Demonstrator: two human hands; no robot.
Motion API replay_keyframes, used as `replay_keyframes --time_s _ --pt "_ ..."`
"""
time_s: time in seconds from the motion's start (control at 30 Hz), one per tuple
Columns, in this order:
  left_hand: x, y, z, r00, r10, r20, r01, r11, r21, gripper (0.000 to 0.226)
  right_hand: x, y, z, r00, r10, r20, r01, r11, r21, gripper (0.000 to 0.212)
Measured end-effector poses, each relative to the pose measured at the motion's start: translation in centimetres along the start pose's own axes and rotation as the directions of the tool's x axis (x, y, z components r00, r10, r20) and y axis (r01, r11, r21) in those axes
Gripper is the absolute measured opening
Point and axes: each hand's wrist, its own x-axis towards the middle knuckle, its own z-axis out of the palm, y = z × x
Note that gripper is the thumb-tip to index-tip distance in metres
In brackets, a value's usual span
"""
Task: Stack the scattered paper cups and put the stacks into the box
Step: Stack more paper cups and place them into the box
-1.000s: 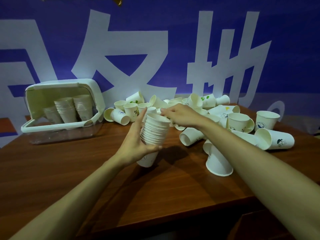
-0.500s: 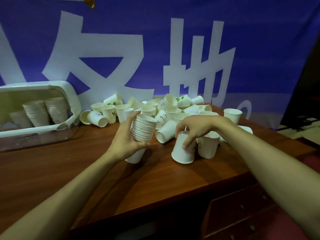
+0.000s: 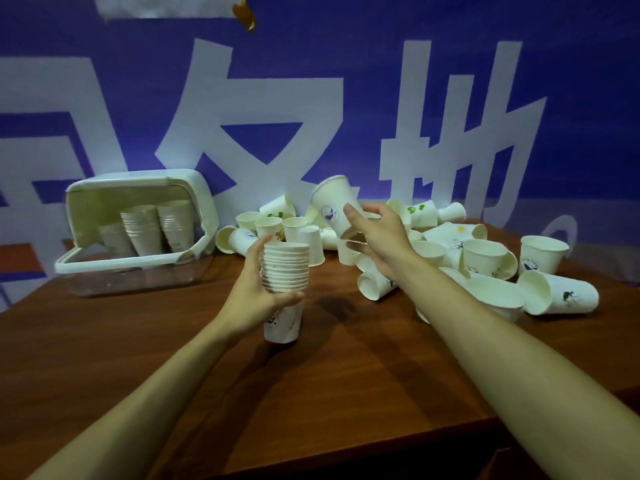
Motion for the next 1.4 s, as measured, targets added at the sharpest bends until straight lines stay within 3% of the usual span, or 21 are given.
replay_keyframes --time_s 0.07,0.1,0.2,0.3,0.43,0.57,0.67,0.8,0.87,0.97,1.03,1.13,1.23,1.33,1.4 --pt "0.4 -0.5 -0.7 1.000 0.002 -0.013 -0.002 1.000 0.028 0.105 0.4 0.0 2.2 0.993 0.048 0.108 -0.073 0.969 0.234 0.050" --pt "0.6 -0.8 -0.9 1.000 0.010 -0.019 -0.009 0.999 0.041 0.105 0.7 0.2 3.3 0.988 0.047 0.149 -0.086 0.960 0.268 0.048" --pt "1.6 -2.1 -1.7 0.999 0.032 -0.037 -0.031 0.999 0.041 0.108 1.2 1.2 6.7 0.969 -0.022 0.246 0.010 0.999 0.049 0.045" --pt "2.1 -2.8 -2.3 0.998 0.019 -0.055 -0.021 0.999 -0.025 0.105 1.7 2.6 9.0 0.935 -0.088 0.344 0.159 0.970 -0.183 0.047" --pt "2.5 -3.6 -3.5 0.999 -0.010 -0.033 0.001 0.966 -0.258 0.088 2.5 3.7 9.9 0.910 -0.055 0.411 0.126 0.981 -0.148 0.035" --pt "3.6 -2.6 -4.5 0.983 -0.086 -0.160 0.017 0.920 -0.390 0.084 2.2 3.3 9.7 0.840 -0.014 0.542 0.113 0.982 -0.150 0.032" --pt "4.1 -1.6 -4.4 0.971 -0.046 -0.233 -0.016 0.967 -0.255 0.069 2.7 3.2 8.9 0.857 0.006 0.516 0.095 0.981 -0.170 0.040" --pt "3.6 -1.6 -3.8 0.975 0.002 -0.222 -0.026 0.994 -0.108 0.045 2.7 2.0 6.0 0.937 0.013 0.350 0.108 0.941 -0.322 0.034" --pt "3.1 -1.3 -3.3 0.974 -0.004 -0.228 -0.023 0.993 -0.116 0.041 3.1 1.7 3.2 0.959 -0.072 0.275 0.221 0.799 -0.560 0.026" --pt "2.5 -1.2 -2.6 0.972 -0.006 -0.235 -0.025 0.991 -0.131 0.050 3.7 2.1 -0.7 0.975 0.004 0.220 0.203 0.374 -0.905 0.044" --pt "2.1 -1.2 -2.0 0.974 -0.006 -0.225 -0.024 0.992 -0.128 0.062 3.4 2.6 -2.4 0.981 0.139 0.134 0.111 0.162 -0.981 0.065" --pt "1.8 -1.2 -1.2 0.978 -0.003 -0.207 -0.008 0.999 -0.050 0.077 2.4 3.8 -3.3 0.965 0.248 0.083 0.082 0.014 -0.997 0.071" --pt "1.5 -1.3 -0.6 0.982 0.010 -0.189 -0.006 1.000 0.022 0.078 1.8 4.4 -3.3 0.966 0.233 0.112 0.092 0.095 -0.991 0.070" --pt "1.3 -0.7 -0.4 0.983 0.023 -0.181 -0.009 0.997 0.077 0.076 1.8 3.8 -3.1 0.971 0.183 0.155 0.081 0.358 -0.930 0.089" --pt "1.3 0.0 -0.3 0.988 0.024 -0.150 -0.010 0.995 0.098 0.077 1.6 2.5 -2.6 0.986 0.067 0.153 0.093 0.545 -0.833 0.098"
